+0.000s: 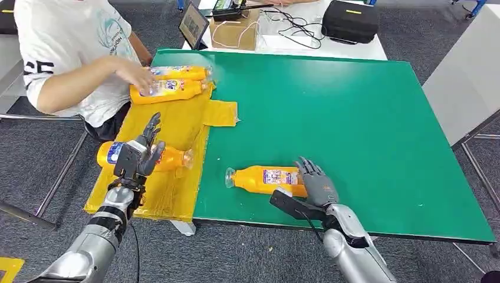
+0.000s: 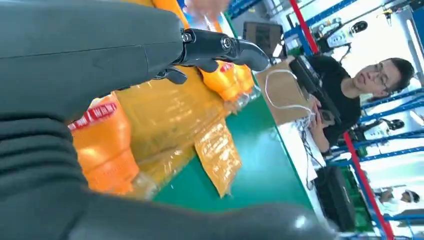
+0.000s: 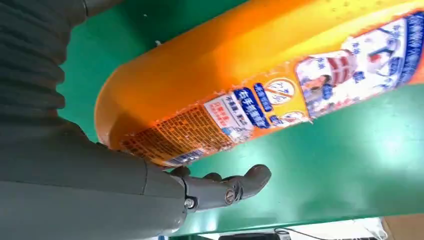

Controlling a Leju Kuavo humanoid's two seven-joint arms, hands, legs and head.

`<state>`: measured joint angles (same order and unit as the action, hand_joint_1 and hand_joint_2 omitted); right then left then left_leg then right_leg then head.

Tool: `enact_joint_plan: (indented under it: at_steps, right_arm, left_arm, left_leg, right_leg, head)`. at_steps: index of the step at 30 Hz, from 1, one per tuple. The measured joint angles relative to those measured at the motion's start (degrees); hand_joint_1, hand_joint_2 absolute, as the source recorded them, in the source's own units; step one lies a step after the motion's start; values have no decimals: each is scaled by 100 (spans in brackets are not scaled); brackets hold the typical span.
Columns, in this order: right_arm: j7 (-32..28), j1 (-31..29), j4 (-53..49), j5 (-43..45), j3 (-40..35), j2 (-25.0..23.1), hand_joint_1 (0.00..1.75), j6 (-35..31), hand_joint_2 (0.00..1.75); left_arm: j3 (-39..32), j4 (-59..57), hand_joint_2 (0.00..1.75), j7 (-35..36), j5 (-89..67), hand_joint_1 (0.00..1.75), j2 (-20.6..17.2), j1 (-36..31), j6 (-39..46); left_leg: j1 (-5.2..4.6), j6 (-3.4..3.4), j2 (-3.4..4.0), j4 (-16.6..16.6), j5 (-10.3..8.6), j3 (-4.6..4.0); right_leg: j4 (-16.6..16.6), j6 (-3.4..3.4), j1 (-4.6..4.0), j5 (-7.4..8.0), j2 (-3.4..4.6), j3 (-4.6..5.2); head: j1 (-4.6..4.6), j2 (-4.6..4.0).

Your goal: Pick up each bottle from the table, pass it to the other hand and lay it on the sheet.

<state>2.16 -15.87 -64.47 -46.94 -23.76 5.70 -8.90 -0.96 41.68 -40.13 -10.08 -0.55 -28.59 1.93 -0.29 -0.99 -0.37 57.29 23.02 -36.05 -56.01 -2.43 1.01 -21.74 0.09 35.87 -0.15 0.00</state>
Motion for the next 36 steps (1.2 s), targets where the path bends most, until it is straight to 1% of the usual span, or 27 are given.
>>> enact_joint_plan:
  at_steps: [7,8,12,14,19,20,21,24,25,28,33,36]
  right_arm:
    - [226,6,-51,-333,2,158,0,313,175]
    - [243,-1,-51,-359,2,186,33,361,175]
    - [261,-119,69,-449,2,221,33,545,175]
    - [263,-212,178,-453,0,223,33,591,175]
    - [263,-217,179,-453,0,223,33,591,175]
    - [263,-222,194,-453,0,223,175,593,175]
    - [263,-279,255,-453,0,223,169,602,175]
    - [193,-461,526,-423,-9,223,173,672,175]
    - [178,-508,594,-418,-18,219,171,680,175]
    - [-13,-692,848,-294,-53,177,175,733,175]
    - [-394,-934,1217,215,-83,144,175,897,175]
    - [-777,-935,1274,880,-42,110,175,901,175]
  left_arm:
    - [-134,0,175,-2,-15,0,204,0,-377]
    - [-145,4,175,-2,-15,0,245,1,-448]
    - [-239,46,175,74,55,0,385,-2,-797]
    - [-258,70,175,116,59,0,449,-5,-823]
    - [-260,72,175,116,59,0,451,-5,-825]
    - [-263,74,175,118,59,0,455,-4,-825]
    - [-276,87,175,125,59,0,488,-5,-845]
    - [-309,92,175,192,144,0,551,-10,-969]
    - [-311,92,175,212,162,0,564,-15,-995]
    - [-311,92,175,271,225,0,597,-41,-1044]
    - [-311,90,175,393,245,0,632,-111,-1009]
    - [-311,61,175,511,247,0,648,-185,-891]
  left_leg:
    - [0,0,-4,0,0,-1]
    - [0,0,-5,0,0,-1]
    - [-1,-1,-2,0,1,-1]
    - [-1,-1,-4,0,0,-1]
    - [-1,-1,-5,0,0,-1]
    - [0,-1,-5,0,0,-1]
    - [0,-1,-6,0,0,-1]
    - [0,-1,-1,0,0,0]
    - [0,-1,0,0,0,0]
    - [0,-1,4,0,0,3]
    - [0,-1,11,0,0,16]
    - [1,0,11,0,0,19]
  right_leg:
    - [0,0,0,0,-1,-1]
    - [0,0,0,0,-1,-1]
    - [0,-1,1,1,0,-1]
    - [0,-1,0,1,-1,-1]
    - [1,-1,0,1,-1,-1]
    - [0,-1,0,1,-1,-1]
    - [0,-1,0,1,-1,-2]
    - [-1,-1,0,1,0,-2]
    - [-1,-1,0,1,0,-2]
    - [1,-1,0,2,1,-3]
    - [1,-1,-1,6,5,-10]
    - [1,-1,-4,6,5,-12]
  head:
    - [0,0]
    - [0,0]
    - [0,2]
    - [0,2]
    - [0,2]
    - [0,0]
    - [0,0]
    - [-2,2]
    - [0,0]
    - [0,0]
    - [0,2]
    - [2,2]
